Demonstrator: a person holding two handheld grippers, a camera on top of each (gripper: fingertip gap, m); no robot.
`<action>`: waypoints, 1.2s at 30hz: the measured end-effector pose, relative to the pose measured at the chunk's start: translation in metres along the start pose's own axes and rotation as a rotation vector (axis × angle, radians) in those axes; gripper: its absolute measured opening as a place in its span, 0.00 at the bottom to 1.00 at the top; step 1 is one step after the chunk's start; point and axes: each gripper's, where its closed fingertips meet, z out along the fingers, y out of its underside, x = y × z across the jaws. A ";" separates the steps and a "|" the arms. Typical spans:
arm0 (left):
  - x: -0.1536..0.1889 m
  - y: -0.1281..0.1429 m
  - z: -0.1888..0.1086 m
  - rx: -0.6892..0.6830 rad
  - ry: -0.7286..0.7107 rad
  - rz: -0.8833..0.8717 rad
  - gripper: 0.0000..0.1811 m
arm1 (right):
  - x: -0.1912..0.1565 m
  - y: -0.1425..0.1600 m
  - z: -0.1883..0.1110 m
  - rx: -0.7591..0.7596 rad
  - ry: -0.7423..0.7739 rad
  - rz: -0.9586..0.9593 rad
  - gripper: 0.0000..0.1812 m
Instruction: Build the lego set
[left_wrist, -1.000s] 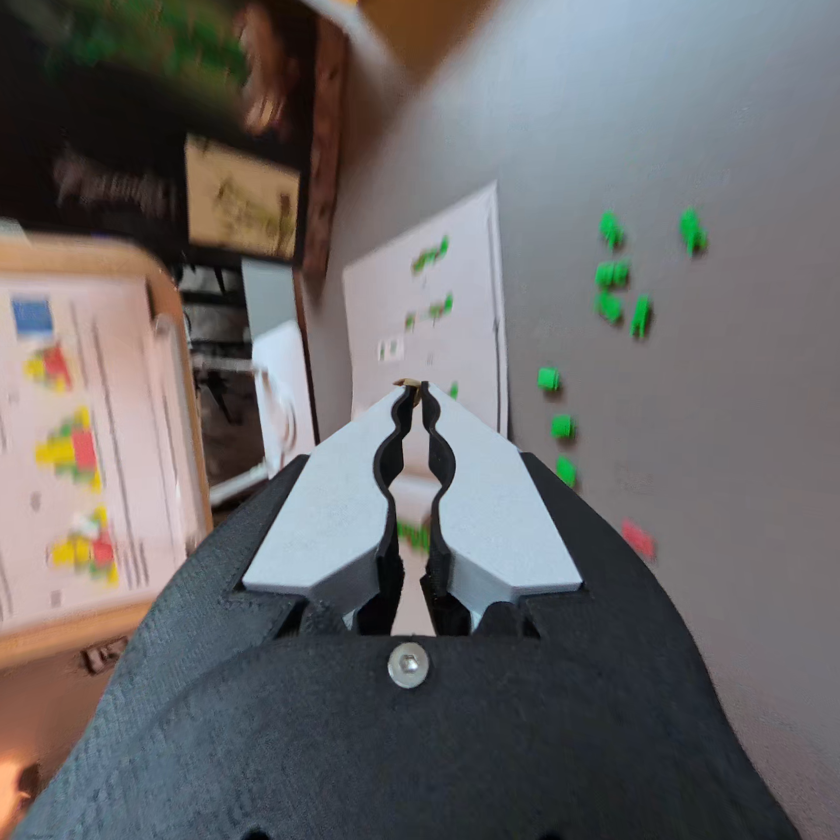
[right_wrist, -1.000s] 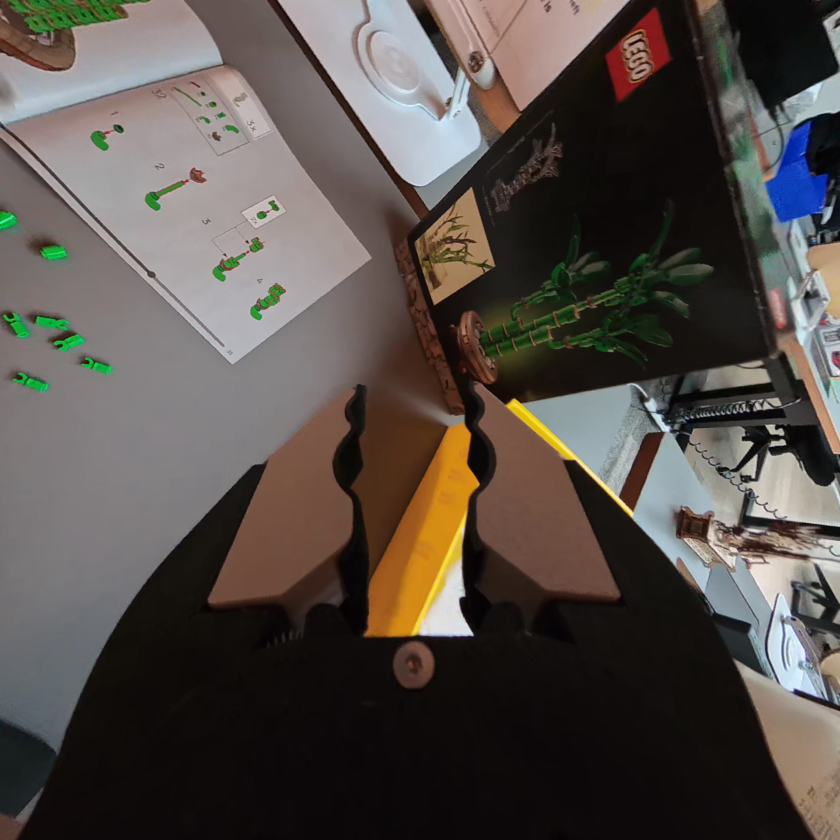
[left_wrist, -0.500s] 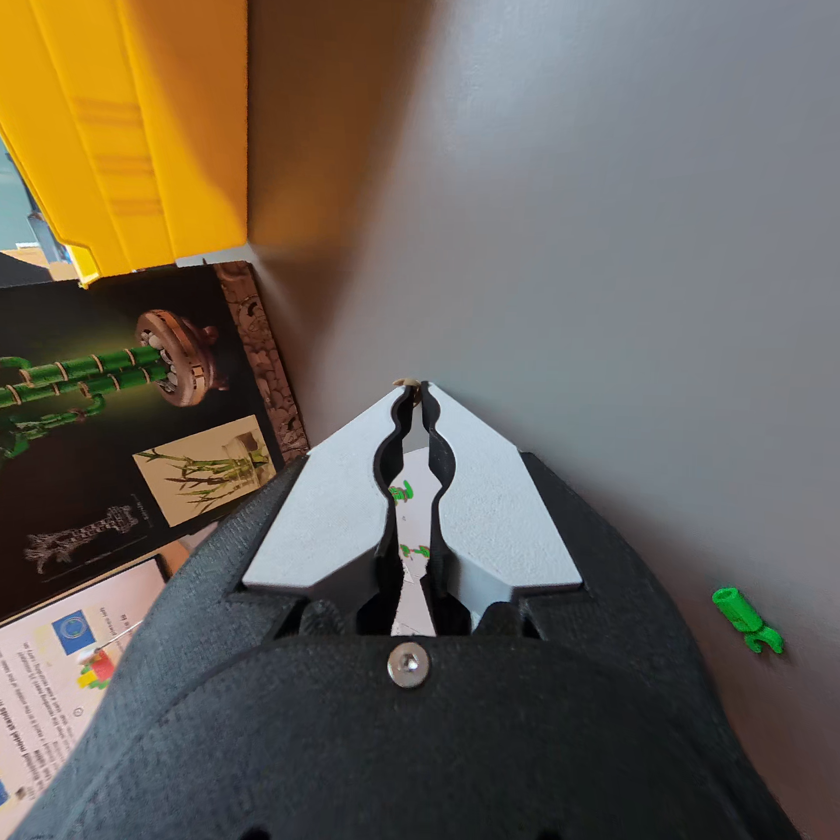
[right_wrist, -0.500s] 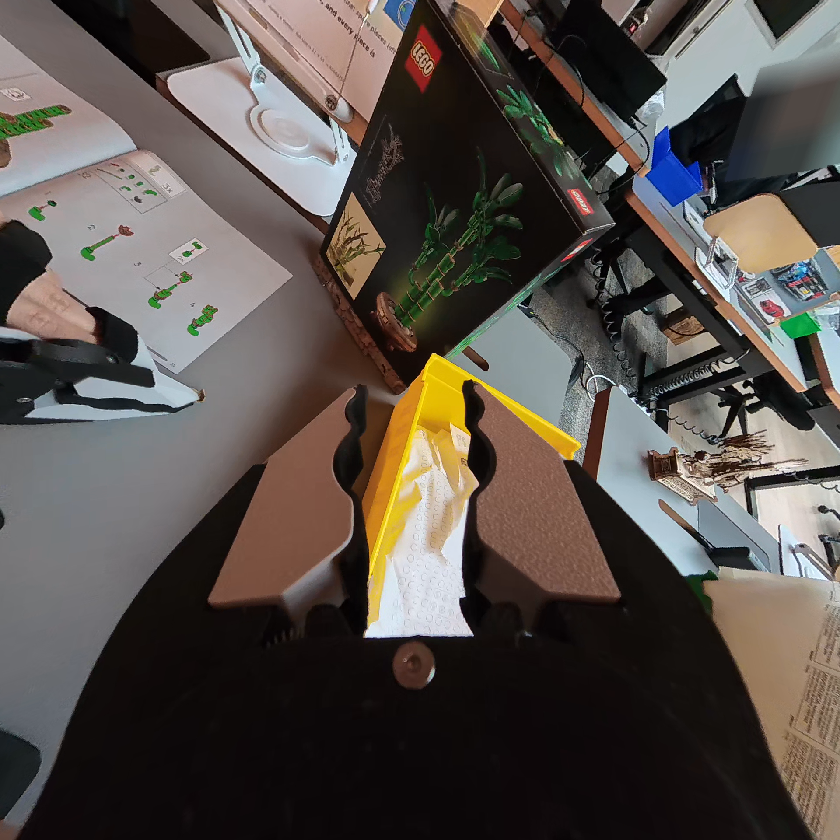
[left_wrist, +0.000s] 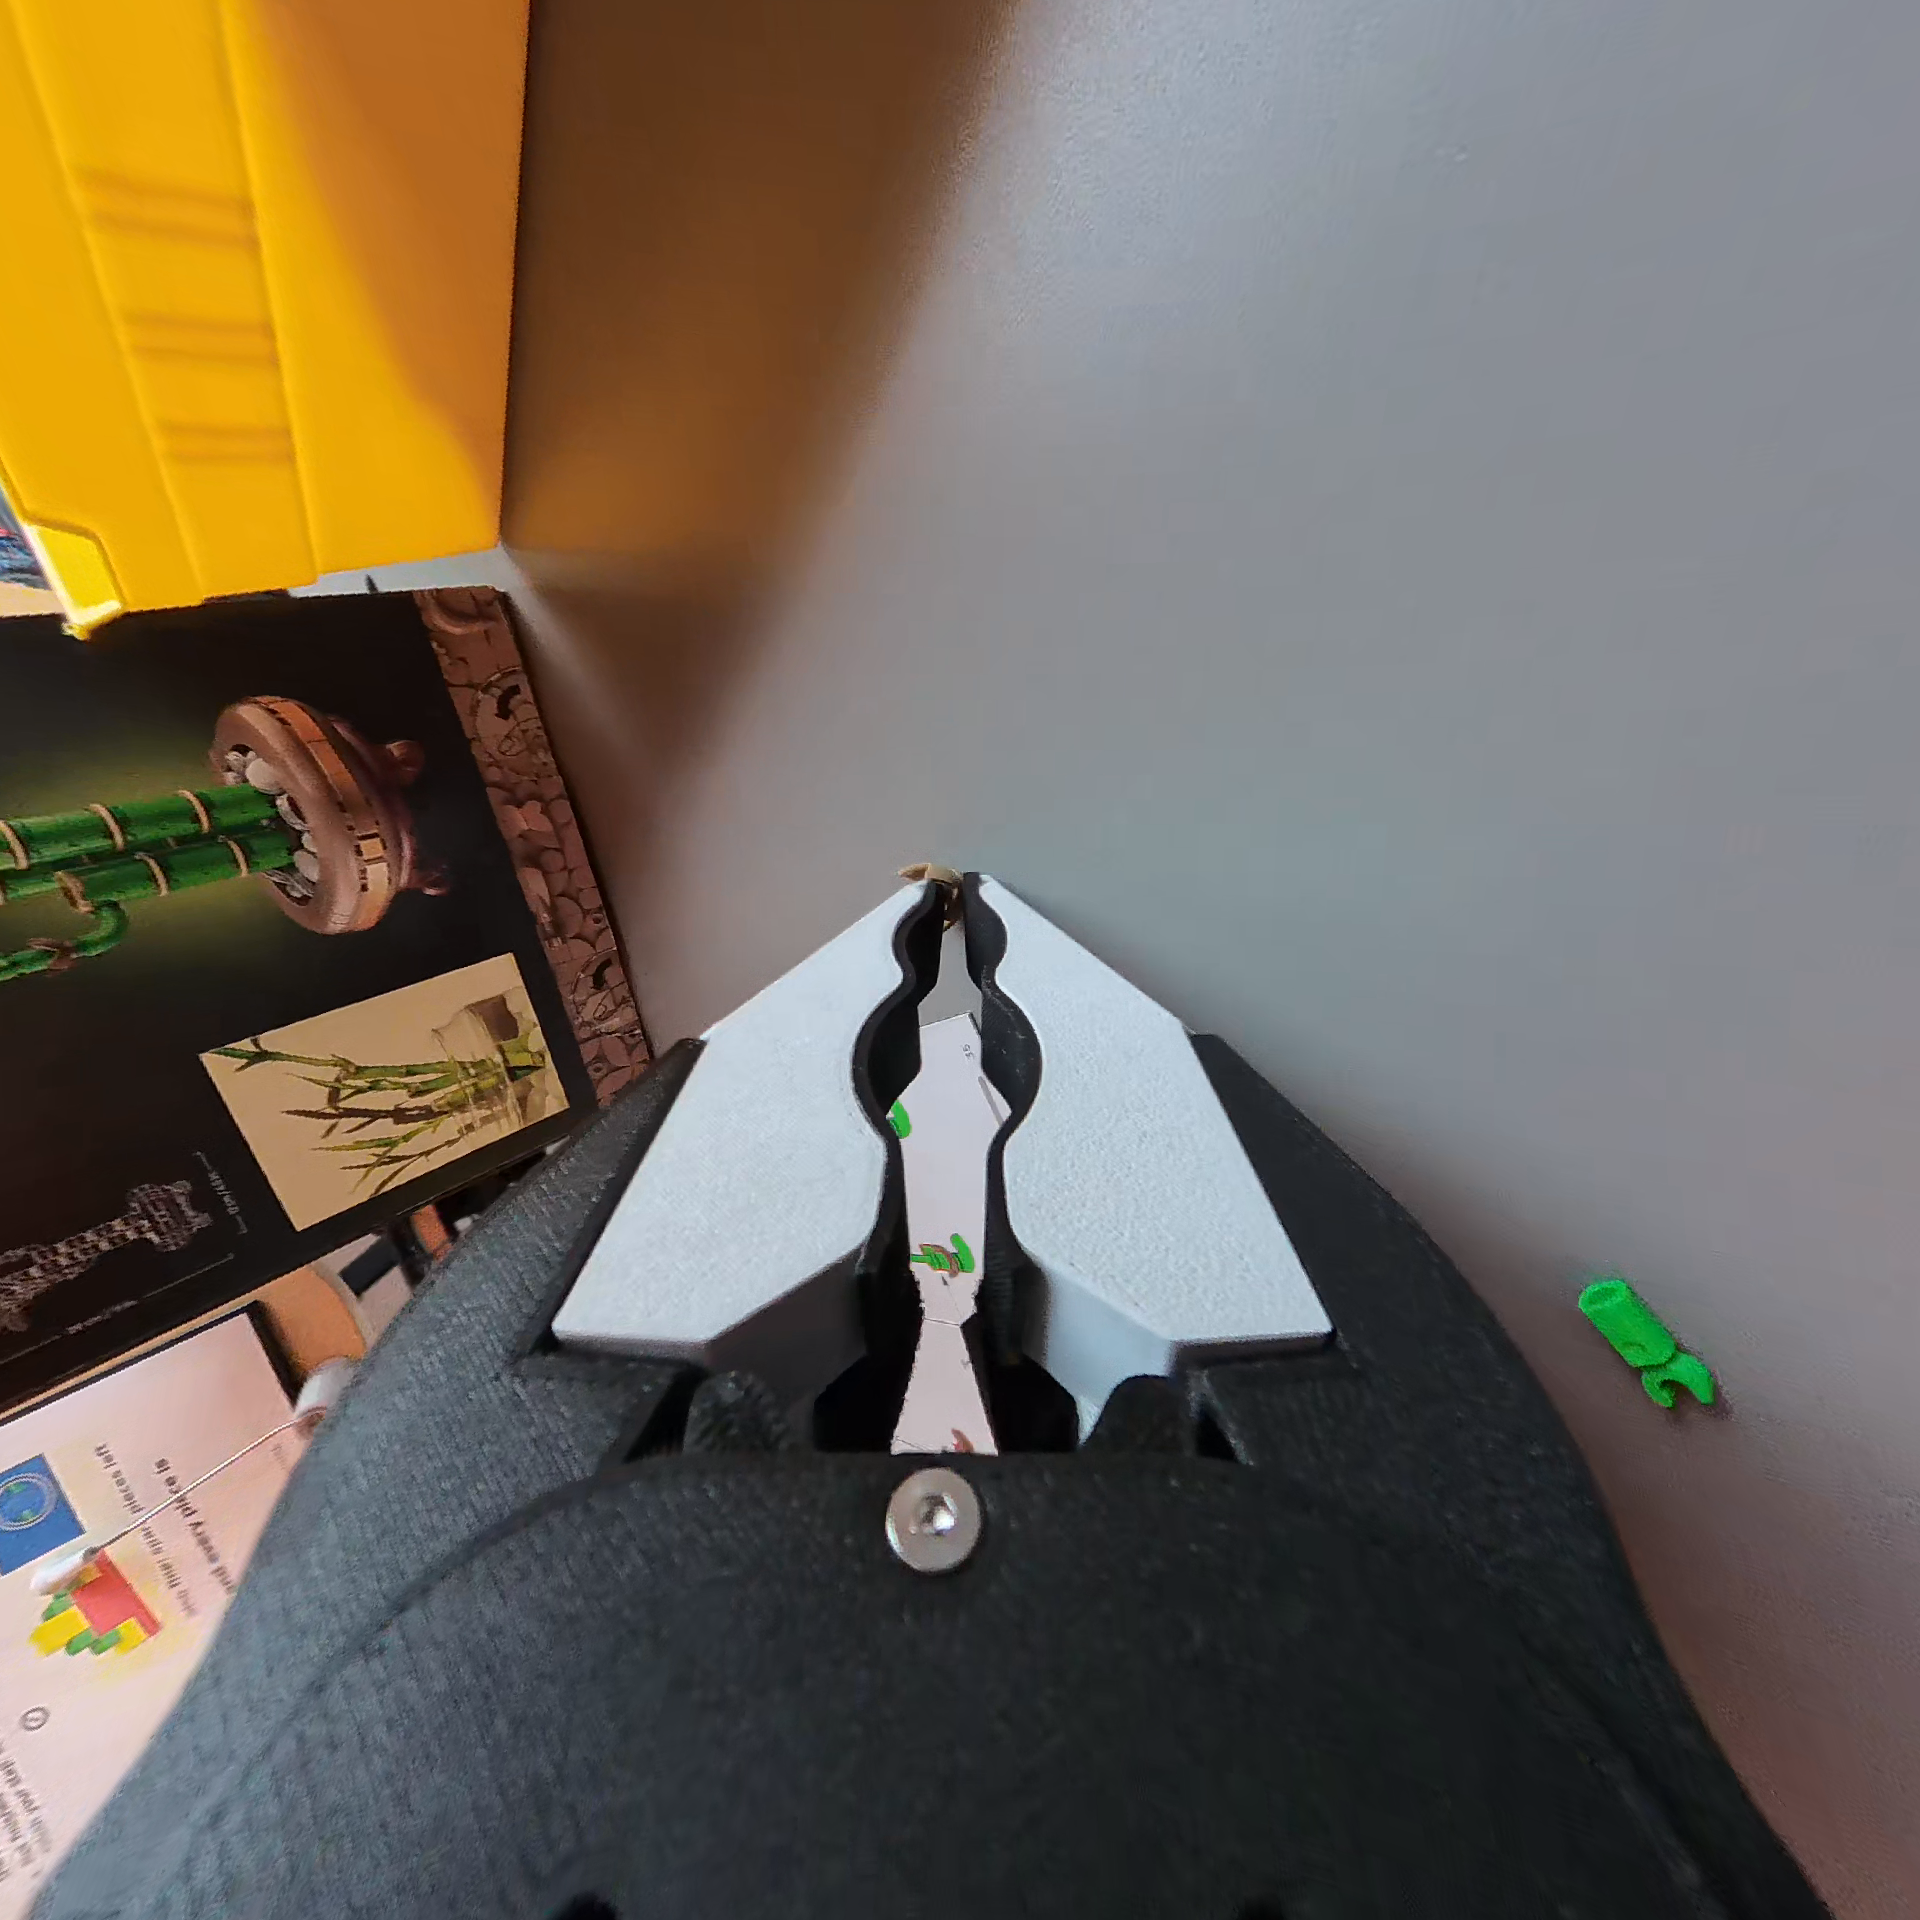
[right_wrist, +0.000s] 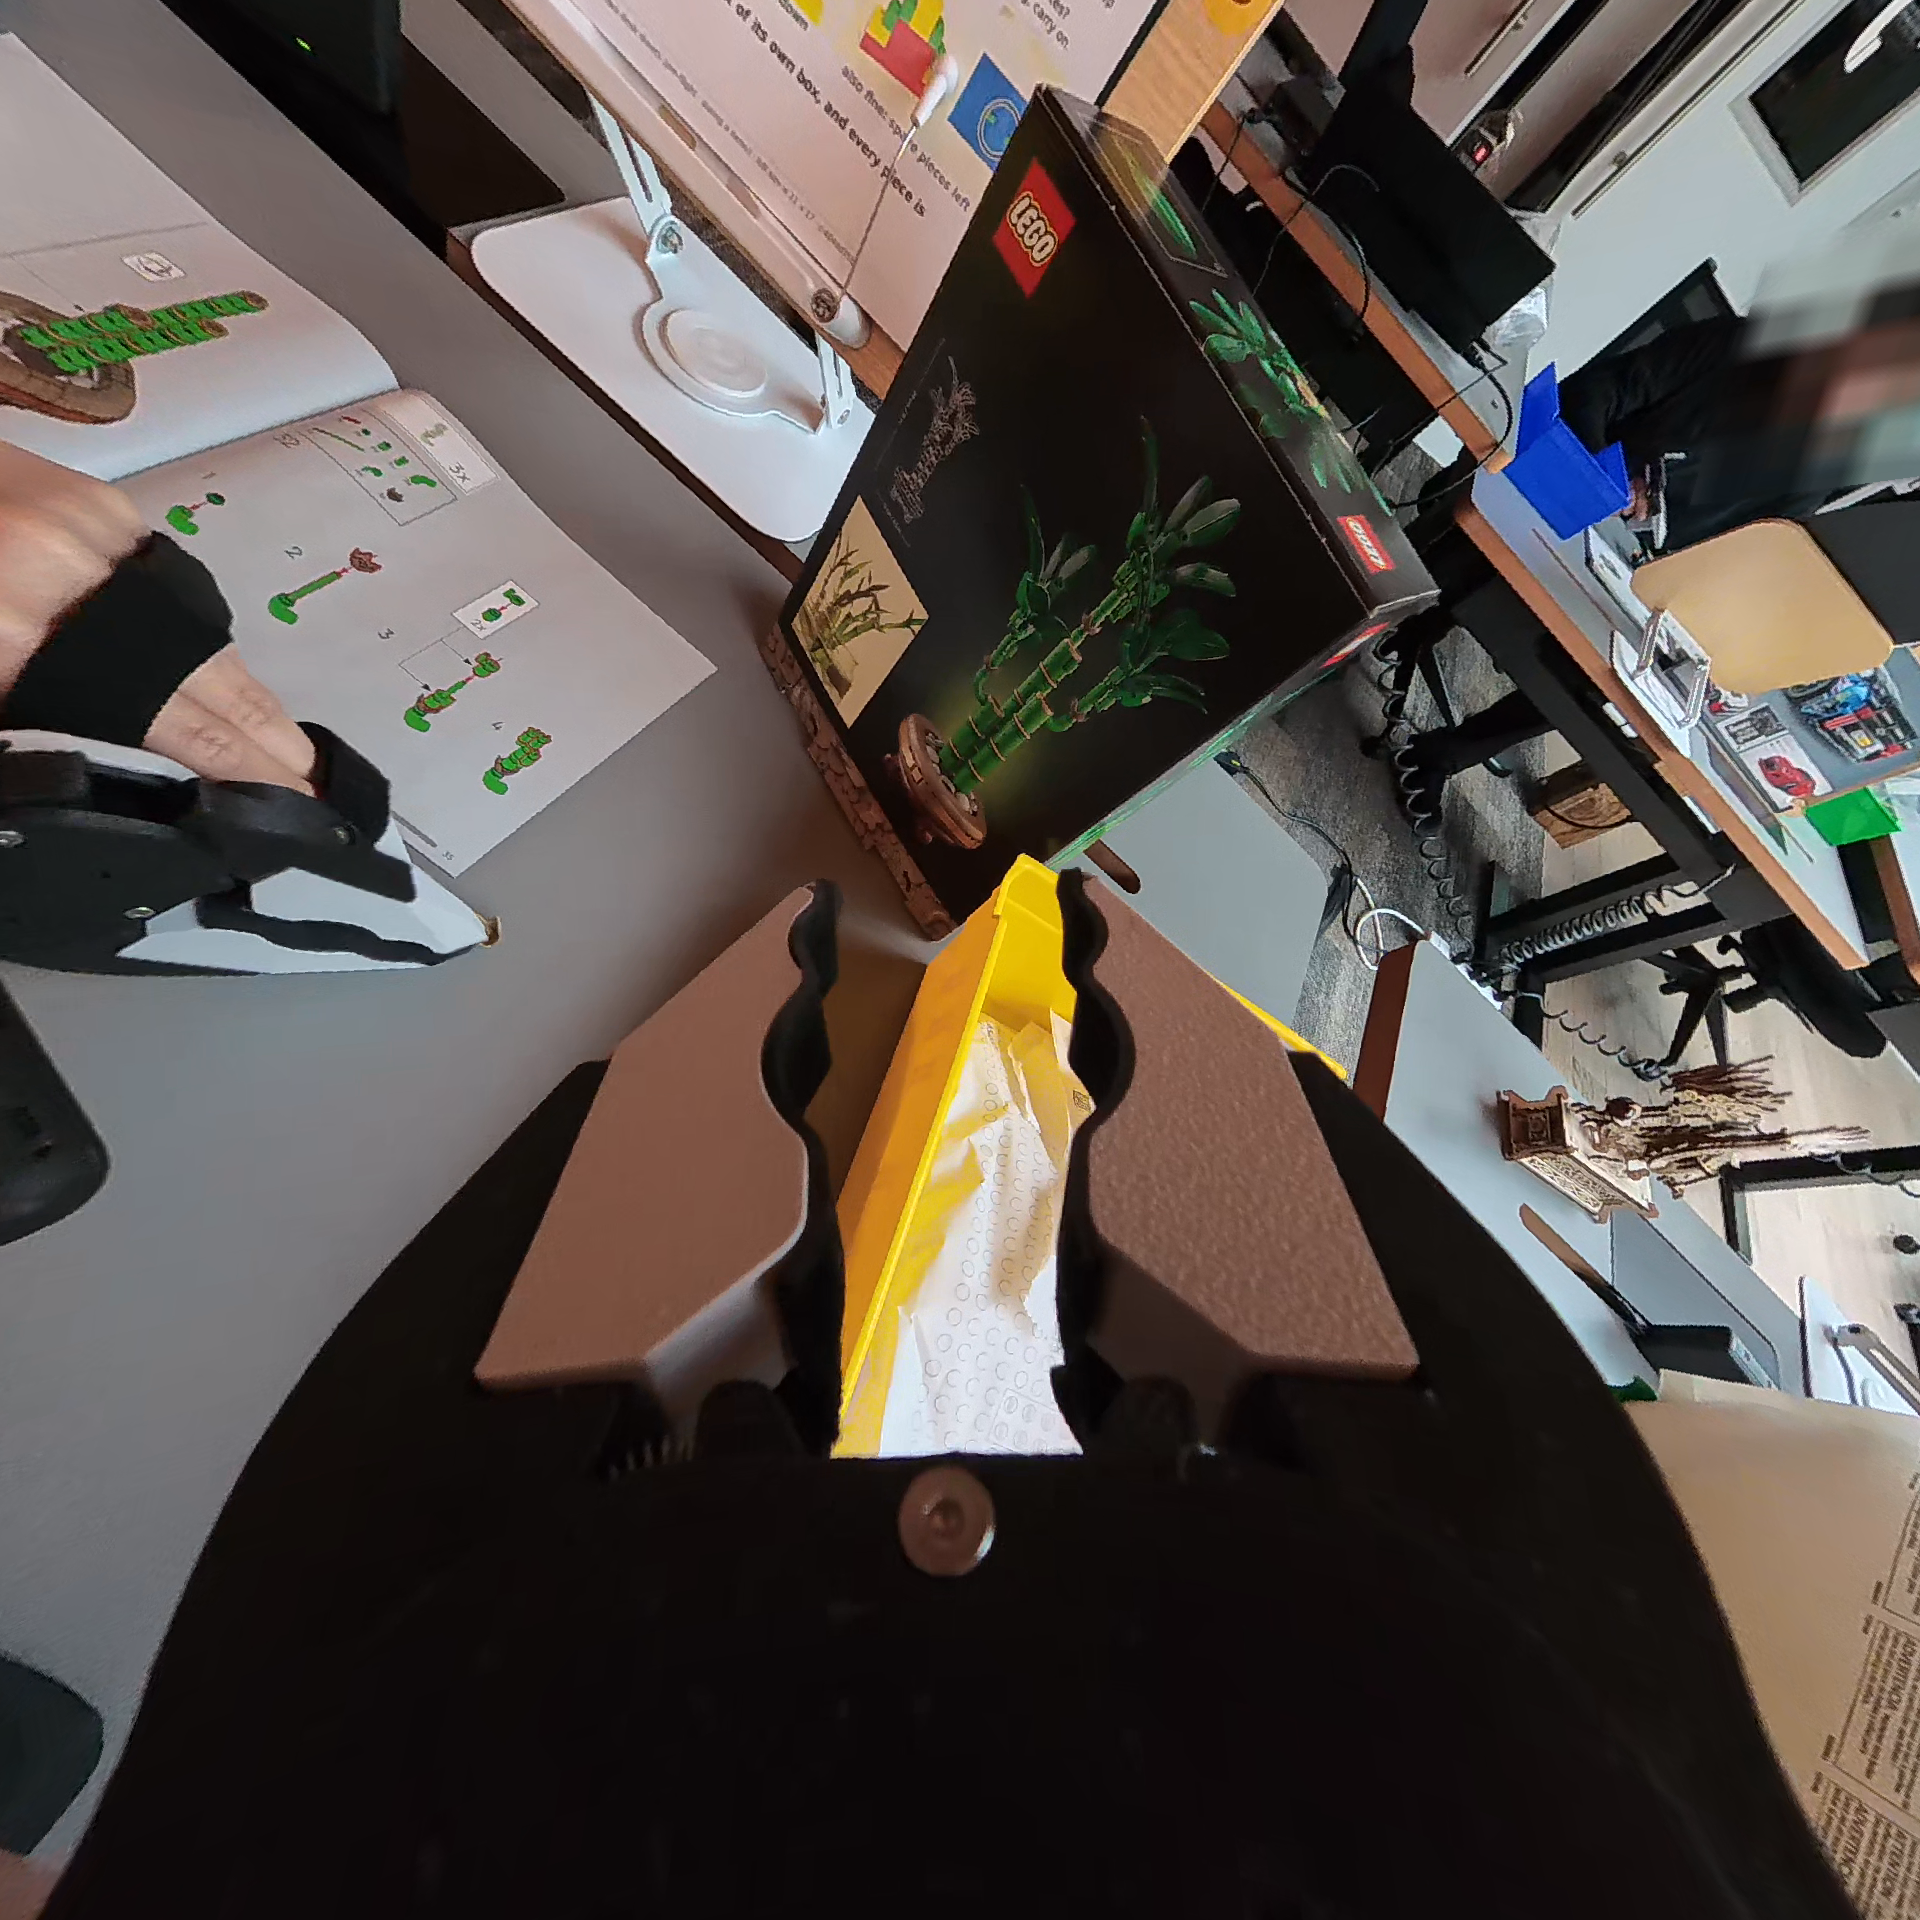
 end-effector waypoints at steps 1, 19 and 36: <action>0.000 -0.001 0.000 0.002 0.011 -0.008 0.01 | 0.000 -0.001 -0.002 0.008 0.002 0.002 0.24; -0.033 -0.017 -0.069 0.347 0.173 -0.597 0.12 | 0.003 -0.024 -0.014 0.131 0.011 0.018 0.24; -0.092 0.213 -0.285 0.180 -0.293 -1.216 0.14 | -0.010 -0.068 -0.007 0.221 0.034 0.002 0.23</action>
